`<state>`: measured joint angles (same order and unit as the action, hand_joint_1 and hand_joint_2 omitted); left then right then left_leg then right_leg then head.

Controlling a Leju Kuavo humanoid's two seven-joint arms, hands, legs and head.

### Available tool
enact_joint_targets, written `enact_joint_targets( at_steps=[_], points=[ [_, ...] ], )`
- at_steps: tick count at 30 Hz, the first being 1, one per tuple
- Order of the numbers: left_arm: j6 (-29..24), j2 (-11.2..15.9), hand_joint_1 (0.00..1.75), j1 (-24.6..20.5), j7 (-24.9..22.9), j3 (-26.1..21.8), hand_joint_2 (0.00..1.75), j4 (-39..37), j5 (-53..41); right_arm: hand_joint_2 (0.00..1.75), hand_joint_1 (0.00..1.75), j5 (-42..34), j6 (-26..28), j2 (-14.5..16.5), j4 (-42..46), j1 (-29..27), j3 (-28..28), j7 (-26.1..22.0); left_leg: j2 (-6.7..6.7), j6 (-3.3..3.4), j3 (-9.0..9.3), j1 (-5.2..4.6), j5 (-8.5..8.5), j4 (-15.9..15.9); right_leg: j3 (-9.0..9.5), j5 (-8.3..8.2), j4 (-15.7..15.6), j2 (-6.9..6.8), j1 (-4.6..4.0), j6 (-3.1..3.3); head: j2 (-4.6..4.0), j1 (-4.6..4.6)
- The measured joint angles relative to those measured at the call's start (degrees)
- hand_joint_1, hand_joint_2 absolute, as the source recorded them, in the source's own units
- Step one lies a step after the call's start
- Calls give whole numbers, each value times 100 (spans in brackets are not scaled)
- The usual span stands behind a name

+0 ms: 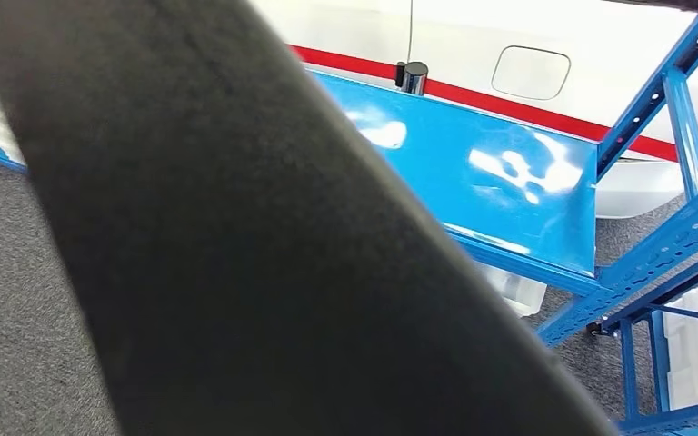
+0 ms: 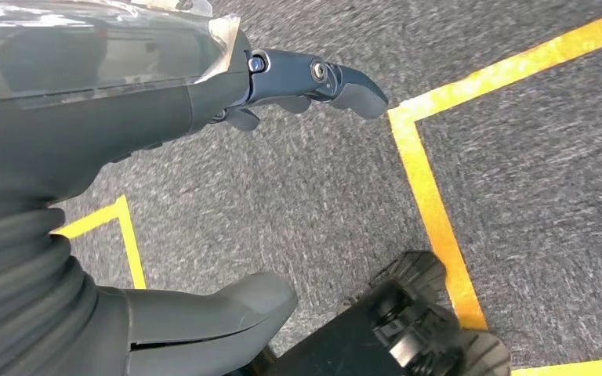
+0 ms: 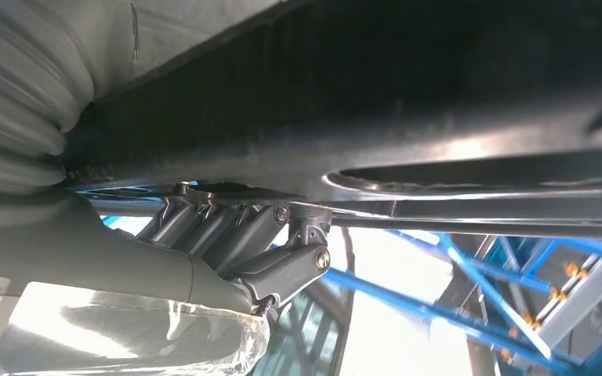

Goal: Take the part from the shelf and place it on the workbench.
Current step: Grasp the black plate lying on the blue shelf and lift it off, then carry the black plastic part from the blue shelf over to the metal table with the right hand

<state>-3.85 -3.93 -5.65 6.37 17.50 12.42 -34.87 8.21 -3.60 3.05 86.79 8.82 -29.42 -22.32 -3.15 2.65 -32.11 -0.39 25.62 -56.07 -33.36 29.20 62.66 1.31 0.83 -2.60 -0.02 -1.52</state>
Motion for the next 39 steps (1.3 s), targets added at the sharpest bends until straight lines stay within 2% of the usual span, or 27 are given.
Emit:
enact_joint_targets(
  at_steps=[1, 2, 3, 5, 6, 8, 10, 11, 12, 13, 14, 16, 17, 18, 20, 22, 24, 26, 27, 28, 29, 30, 31, 33, 35, 37, 39],
  points=[
    [1, 1, 0, 0, 4, -2, 175, -3, -1, 175, 175, -1, -15, -1, -4, 0, -6, -4, -55, -24, -29, -5, -9, -26, 196, -81, -347, 74, 5, 8, 0, 2],
    [1, 3, 0, 0, 8, -3, 175, -5, -1, 175, 175, -2, -22, -1, -9, -3, -12, -7, -98, -54, -64, -8, -23, -45, 293, -114, -532, 130, 3, 34, 0, 5],
    [1, 5, 0, 4, 11, -4, 175, -11, -1, 175, 175, -3, -30, -1, -15, -4, -17, -10, -133, -91, -98, -9, -42, -54, 304, -110, -569, 146, -6, 72, 0, 6],
    [5, 14, 0, 21, 14, -7, 175, -29, -1, 175, 175, -3, -43, 10, -20, -3, -26, -18, -184, -158, -149, 3, -65, -66, 285, -156, -576, 53, 4, 140, 0, 8],
    [8, 18, 0, 29, 15, -8, 175, -37, -1, 175, 175, -3, -48, 21, -20, 1, -29, -21, -140, -190, -193, 3, -16, -130, 284, -173, -586, 4, 21, 176, 0, 24],
    [11, 25, 0, 29, 19, -13, 175, -44, -1, 175, 175, -9, -62, 41, -20, 3, -33, -27, 62, -256, -412, 20, 262, -576, 279, -197, -606, -113, 49, 244, 0, 80],
    [10, 25, 0, 26, 32, -27, 175, -45, -1, 175, 175, -26, -86, 46, -23, 0, -33, -37, 236, -321, -778, 53, 622, -1352, 257, -202, -605, -242, 29, 274, 0, 121],
    [9, 26, 0, 33, 40, -35, 175, -47, -1, 175, 175, -34, -98, 45, -27, -3, -33, -42, 270, -343, -909, 72, 708, -1637, 247, -204, -604, -311, 21, 277, 0, 120],
    [9, 27, 0, 42, 50, -42, 175, -49, -1, 175, 175, -41, -109, 45, -30, -7, -33, -46, 291, -357, -943, 87, 693, -1728, 242, -204, -603, -381, 17, 277, 0, 121],
    [8, 28, 0, 51, 63, -48, 175, -52, -1, 175, 175, -45, -117, 45, -32, -10, -33, -51, 319, -363, -854, 100, 575, -1579, 244, -204, -603, -445, 17, 276, 0, 121],
    [2, 30, 0, 57, 81, -58, 175, -55, -1, 175, 175, -50, -125, 46, -33, -12, -33, -55, 374, -361, -657, 110, 393, -1230, 250, -203, -602, -506, 17, 274, 0, 121],
    [-20, 34, 0, 51, 129, -79, 175, -57, -1, 175, 175, -65, -146, 49, -33, -13, -32, -68, 598, -332, -226, 93, 122, -434, 258, -195, -597, -613, -16, 258, 0, 122],
    [-34, 35, 0, 45, 150, -86, 175, -58, -2, 175, 175, -76, -158, 50, -34, -17, -32, -78, 673, -303, -108, 71, 68, -197, 254, -192, -593, -664, -40, 240, 0, 123],
    [-49, 35, 0, 44, 163, -89, 175, -60, -3, 175, 175, -87, -169, 50, -36, -27, -32, -95, 699, -268, -73, 43, 67, -94, 249, -187, -589, -715, -64, 215, 0, 125],
    [-78, 37, 0, 61, 172, -92, 175, -69, -8, 175, 175, -100, -182, 53, -38, -59, -36, -136, 576, -180, -97, 15, 45, -76, 242, -174, -583, -803, -71, 150, 0, 130],
    [-111, 43, 0, 89, 174, -96, 175, -80, -20, 175, 175, -87, -182, 53, -39, -105, -39, -181, 452, -91, -93, 28, -4, -40, 158, -53, -398, -623, -49, 111, 0, 133],
    [-139, 46, 0, 99, 183, -104, 175, -86, -36, 175, 175, -63, -177, 36, -41, -176, -40, -228, 323, -30, -104, 44, -45, -23, -138, 252, 239, -293, -28, 143, 0, 138],
    [-153, 46, 0, 105, 192, -114, 175, -91, -46, 175, 175, -45, -173, 10, -45, -236, -44, -255, 171, -6, -132, 41, -63, -27, -503, 522, 990, -163, -24, 163, 0, 143],
    [-163, 48, 0, 112, 194, -121, 175, -96, -52, 175, 175, -41, -171, -4, -50, -250, -46, -261, 90, -3, -140, 39, -66, -30, -579, 538, 1136, -148, -24, 136, 0, 143],
    [-173, 49, 0, 121, 194, -129, 175, -102, -63, 175, 175, -41, -169, -16, -56, -256, -49, -266, 7, -4, -143, 39, -70, -37, -543, 462, 1051, -136, -20, 89, 0, 143],
    [-182, 49, 0, 129, 194, -136, 175, -108, -79, 175, 175, -43, -168, -30, -66, -259, -52, -269, -80, -10, -143, 42, -72, -48, -396, 307, 737, -108, -9, 30, 0, 143],
    [-190, 48, 0, 135, 194, -141, 175, -111, -94, 175, 175, -45, -167, -45, -87, -256, -58, -264, -160, -22, -149, 46, -71, -64, -189, 135, 301, -6, 13, -21, 0, 142],
    [-194, 48, 0, 137, 193, -144, 175, -114, -105, 175, 175, -39, -167, -62, -123, -251, -70, -250, -236, -45, -165, 38, -66, -92, -10, 1, -79, 93, 30, -40, 0, 142],
    [-201, 48, 0, 138, 193, -149, 175, -116, -113, 175, 175, 16, -174, -96, -239, -244, -108, -160, -357, -111, -218, 32, -72, -128, 169, -118, -456, 217, 41, -10, 0, 143],
    [-204, 53, 0, 152, 192, -159, 175, -123, -113, 175, 175, 96, -196, -105, -392, -231, -155, -27, -432, -181, -265, 50, -95, -128, 170, -143, -465, 122, 31, 64, 0, 145],
    [-201, 61, 0, 166, 181, -173, 175, -131, -113, 175, 175, 140, -231, -82, -569, -195, -193, 91, -225, -237, -349, 53, 0, -270, 173, -170, -485, 9, 51, 152, 0, 153],
    [-196, 66, 0, 149, 168, -183, 175, -132, -117, 175, 175, 151, -263, -54, -766, -160, -207, 176, 124, -289, -621, 59, 313, -836, 175, -173, -496, -133, 49, 232, 0, 163]
  ],
)
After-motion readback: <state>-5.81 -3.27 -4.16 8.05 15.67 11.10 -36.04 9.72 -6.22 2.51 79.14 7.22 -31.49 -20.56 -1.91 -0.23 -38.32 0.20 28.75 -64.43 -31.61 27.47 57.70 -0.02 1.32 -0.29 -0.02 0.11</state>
